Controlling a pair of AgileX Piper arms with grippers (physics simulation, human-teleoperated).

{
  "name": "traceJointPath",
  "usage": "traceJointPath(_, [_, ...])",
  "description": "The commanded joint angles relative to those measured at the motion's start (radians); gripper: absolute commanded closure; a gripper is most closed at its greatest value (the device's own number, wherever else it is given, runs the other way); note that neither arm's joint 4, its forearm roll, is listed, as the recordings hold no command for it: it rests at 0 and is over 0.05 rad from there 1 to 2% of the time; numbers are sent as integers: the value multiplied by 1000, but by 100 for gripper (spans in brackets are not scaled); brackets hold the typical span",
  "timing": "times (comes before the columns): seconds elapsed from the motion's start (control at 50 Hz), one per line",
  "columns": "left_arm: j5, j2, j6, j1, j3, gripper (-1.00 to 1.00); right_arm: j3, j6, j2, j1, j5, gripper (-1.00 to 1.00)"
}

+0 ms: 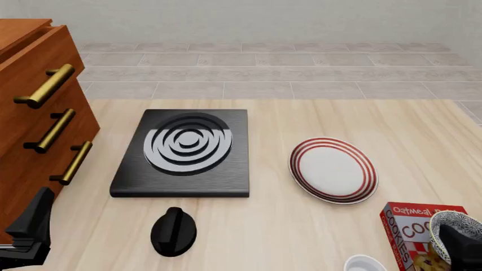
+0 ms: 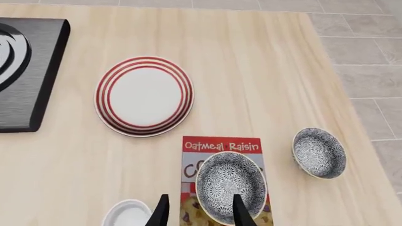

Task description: Pick the akita bowl on the cookies box and place it on the plate.

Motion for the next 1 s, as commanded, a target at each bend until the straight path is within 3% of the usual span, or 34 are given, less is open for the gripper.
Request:
traceJointPath(0.02, [0,0,0,0,0,-100,32,5,1,-1,-25,-100])
traceJointPath(1.0, [0,0,0,0,0,-100,114,12,83,-19,-179,-100])
